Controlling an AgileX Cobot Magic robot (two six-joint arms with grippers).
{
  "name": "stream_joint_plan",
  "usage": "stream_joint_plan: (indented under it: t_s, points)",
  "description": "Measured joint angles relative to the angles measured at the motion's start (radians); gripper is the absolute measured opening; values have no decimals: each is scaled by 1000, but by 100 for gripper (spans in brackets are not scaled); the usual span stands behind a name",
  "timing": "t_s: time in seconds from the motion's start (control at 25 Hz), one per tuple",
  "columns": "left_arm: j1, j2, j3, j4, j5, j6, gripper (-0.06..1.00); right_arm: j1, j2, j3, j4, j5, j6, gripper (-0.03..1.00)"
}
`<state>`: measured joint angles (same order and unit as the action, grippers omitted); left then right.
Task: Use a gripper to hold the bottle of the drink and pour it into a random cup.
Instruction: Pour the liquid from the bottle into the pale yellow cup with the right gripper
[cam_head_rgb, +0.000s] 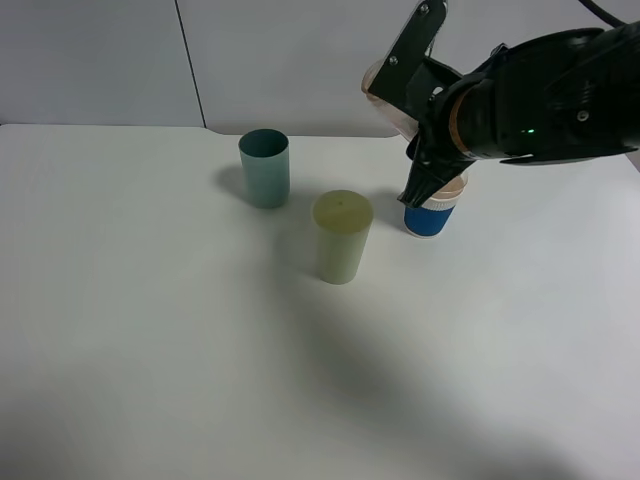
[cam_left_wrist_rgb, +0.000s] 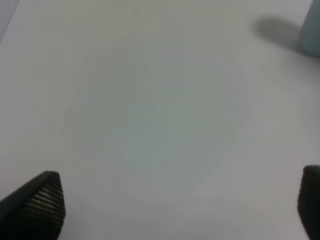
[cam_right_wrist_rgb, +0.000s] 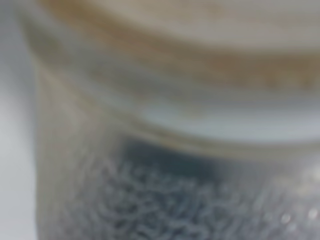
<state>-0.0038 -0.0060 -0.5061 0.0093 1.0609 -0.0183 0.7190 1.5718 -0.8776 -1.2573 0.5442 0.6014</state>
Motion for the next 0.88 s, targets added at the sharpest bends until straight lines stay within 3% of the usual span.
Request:
stream_joint_plan:
  t_s: [0.36, 0.88]
  points:
    - [0, 0, 0, 0, 0, 0, 93, 2, 0, 0, -34, 4, -131, 38]
    - [0, 0, 0, 0, 0, 0, 93, 38, 71, -1, -49, 74, -155, 38]
